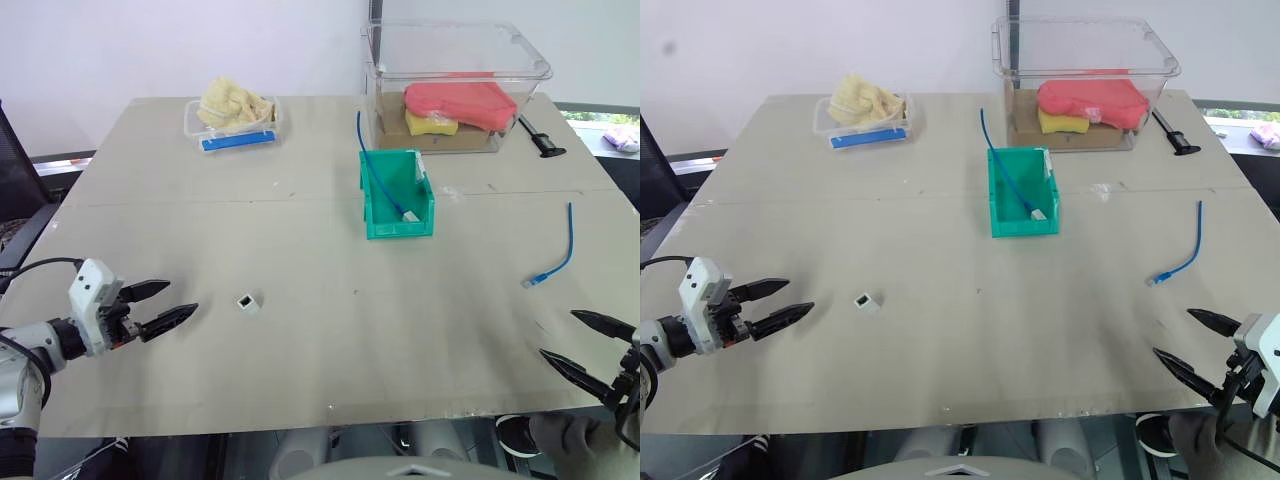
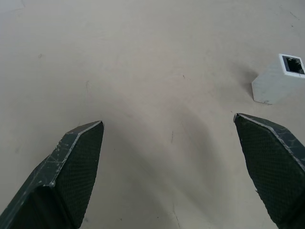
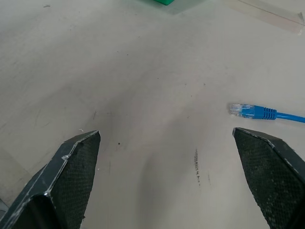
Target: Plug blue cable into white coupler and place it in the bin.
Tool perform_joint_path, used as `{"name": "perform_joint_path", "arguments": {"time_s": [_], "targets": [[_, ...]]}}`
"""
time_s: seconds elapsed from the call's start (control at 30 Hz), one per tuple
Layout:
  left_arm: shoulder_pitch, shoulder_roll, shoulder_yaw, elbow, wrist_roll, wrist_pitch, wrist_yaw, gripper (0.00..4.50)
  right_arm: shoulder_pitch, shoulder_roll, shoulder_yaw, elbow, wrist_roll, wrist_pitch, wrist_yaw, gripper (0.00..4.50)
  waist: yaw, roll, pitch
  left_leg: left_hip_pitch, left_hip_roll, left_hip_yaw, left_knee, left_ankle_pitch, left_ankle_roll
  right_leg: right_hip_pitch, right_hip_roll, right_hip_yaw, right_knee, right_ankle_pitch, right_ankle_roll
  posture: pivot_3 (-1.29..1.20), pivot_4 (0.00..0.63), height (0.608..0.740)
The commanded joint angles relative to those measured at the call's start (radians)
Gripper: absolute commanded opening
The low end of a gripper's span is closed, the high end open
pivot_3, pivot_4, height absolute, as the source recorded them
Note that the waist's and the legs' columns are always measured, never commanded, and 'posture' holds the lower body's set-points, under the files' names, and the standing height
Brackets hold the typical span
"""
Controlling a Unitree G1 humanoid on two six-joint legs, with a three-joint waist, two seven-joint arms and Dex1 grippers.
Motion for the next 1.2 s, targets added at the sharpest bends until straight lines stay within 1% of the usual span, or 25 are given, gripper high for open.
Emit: {"name": "perform_joint_path", "arguments": {"time_s": [0.03,0.1,0.2,0.27,0.33,0.4,0.43,0.5,0.53,0.63,0.7,0.73,0.83,1.03,1.07,1.1,1.2], "targets": [[-0.034,-0.012,0.027,-0.073,-0.053,0.038,0.028,4.47,-0.042,0.003,0.014,-0.023,0.012,0.007,-0.038,4.39,0.000,0.000,0.000,0.000,0.000,0.000,0.000,0.000,0.000,0.000,0.000,0.000,0.000,0.000,0.000,0.00,0.150,0.740],[-0.064,-0.049,0.036,-0.171,-0.128,0.108,0.062,4.47,-0.106,0.002,0.030,-0.039,0.001,0.024,-0.097,4.39,0.000,0.000,0.001,0.000,0.000,0.000,0.000,0.000,0.000,0.000,0.000,0.000,0.000,0.000,0.000,0.00,0.150,0.740],[-0.045,-0.079,0.054,-0.302,-0.204,0.174,0.071,4.47,-0.161,-0.041,0.041,-0.030,-0.036,0.058,-0.128,4.39,0.000,-0.001,0.001,-0.001,0.000,0.000,0.003,0.000,0.000,0.000,-0.003,-0.001,0.000,0.000,0.000,0.00,0.150,0.740],[-0.001,-0.086,0.053,-0.393,-0.226,0.179,0.055,4.47,-0.184,-0.098,0.056,-0.022,-0.055,0.085,-0.108,4.39,-0.002,0.000,0.002,-0.001,-0.001,0.000,0.001,0.000,0.000,0.000,-0.001,-0.001,0.000,0.000,0.000,0.00,0.150,0.740],[0.035,-0.094,0.054,-0.473,-0.256,0.192,0.049,4.47,-0.218,-0.155,0.072,0.001,-0.062,0.096,-0.079,4.39,-0.004,0.001,0.002,-0.001,0.000,0.002,-0.001,0.000,0.000,-0.001,0.001,0.000,0.000,0.002,-0.003,0.00,0.150,0.740],[0.075,-0.098,0.033,-0.588,-0.279,0.189,0.031,4.47,-0.294,-0.237,0.115,0.074,-0.098,0.084,-0.038,4.39,-0.009,0.002,0.004,-0.001,0.000,0.003,-0.001,-0.001,0.000,-0.002,0.002,0.000,-0.001,0.002,-0.004,0.00,0.150,0.740],[0.089,-0.105,0.009,-0.656,-0.291,0.189,0.032,4.47,-0.348,-0.288,0.157,0.135,-0.130,0.059,-0.003,4.39,-0.009,0.002,0.005,-0.001,0.000,0.005,-0.001,-0.001,0.000,-0.001,0.002,0.002,-0.001,0.002,-0.004,0.00,0.150,0.740],[0.105,-0.115,-0.023,-0.735,-0.301,0.191,0.039,4.47,-0.420,-0.348,0.219,0.222,-0.168,0.027,0.045,4.39,-0.005,0.002,0.007,-0.001,0.000,0.007,0.002,-0.002,0.002,-0.001,0.001,0.002,-0.002,0.001,-0.003,0.00,0.150,0.740],[0.117,-0.123,-0.055,-0.775,-0.289,0.180,0.039,4.47,-0.492,-0.385,0.286,0.297,-0.218,-0.018,0.078,4.16,-0.001,0.002,0.008,0.000,0.000,0.008,0.002,-0.002,0.002,0.000,0.001,0.002,-0.002,0.000,-0.001,0.00,0.150,0.740],[0.148,-0.130,-0.119,-0.834,-0.245,0.144,0.027,4.47,-0.660,-0.436,0.438,0.460,-0.320,-0.137,0.165,3.35,-0.003,0.004,0.010,0.001,0.001,0.011,0.002,-0.002,0.002,0.002,0.003,0.000,-0.002,0.000,-0.001,0.00,0.150,0.740],[0.158,-0.136,-0.139,-0.846,-0.232,0.130,0.036,4.47,-0.753,-0.440,0.513,0.549,-0.377,-0.215,0.198,2.54,-0.004,0.004,0.010,0.001,0.001,0.012,0.002,-0.002,0.002,0.002,0.003,0.000,-0.002,0.001,-0.002,0.00,0.150,0.740],[0.164,-0.140,-0.144,-0.855,-0.231,0.126,0.044,4.47,-0.798,-0.439,0.551,0.594,-0.409,-0.249,0.212,2.54,-0.004,0.004,0.010,0.001,0.002,0.012,0.002,-0.002,0.002,0.001,0.004,0.000,-0.002,0.002,-0.004,0.00,0.150,0.740],[0.188,-0.150,-0.152,-0.873,-0.224,0.105,0.048,4.47,-0.913,-0.431,0.641,0.716,-0.489,-0.331,0.241,2.54,-0.005,0.005,0.011,0.000,0.001,0.013,0.002,-0.002,0.002,0.001,0.003,0.000,-0.002,0.003,-0.005,0.00,0.150,0.740],[0.215,-0.164,-0.173,-0.857,-0.191,0.038,0.031,4.47,-1.087,-0.392,0.766,0.928,-0.609,-0.418,0.265,2.54,-0.006,0.005,0.011,0.000,0.001,0.015,0.002,-0.002,0.003,0.001,0.003,0.002,-0.003,0.003,-0.005,0.00,0.150,0.740],[0.215,-0.166,-0.175,-0.853,-0.189,0.032,0.032,4.47,-1.110,-0.385,0.780,0.957,-0.619,-0.427,0.273,1.96,-0.005,0.005,0.012,0.001,0.001,0.015,0.002,-0.002,0.003,0.001,0.003,0.002,-0.003,0.003,-0.005,0.00,0.150,0.740],[0.215,-0.170,-0.177,-0.845,-0.185,0.023,0.032,4.47,-1.127,-0.382,0.794,0.981,-0.618,-0.432,0.307,1.66,-0.006,0.005,0.011,0.001,0.001,0.015,0.002,-0.002,0.003,0.001,0.003,0.002,-0.003,0.003,-0.005,0.00,0.150,0.740],[0.219,-0.176,-0.182,-0.832,-0.178,0.007,0.032,4.47,-1.162,-0.368,0.808,1.033,-0.604,-0.442,0.367,0.17,-0.006,0.005,0.011,0.001,0.001,0.015,0.003,-0.002,0.003,0.001,0.003,0.002,-0.002,0.003,-0.005,0.00,0.150,0.740]]}}
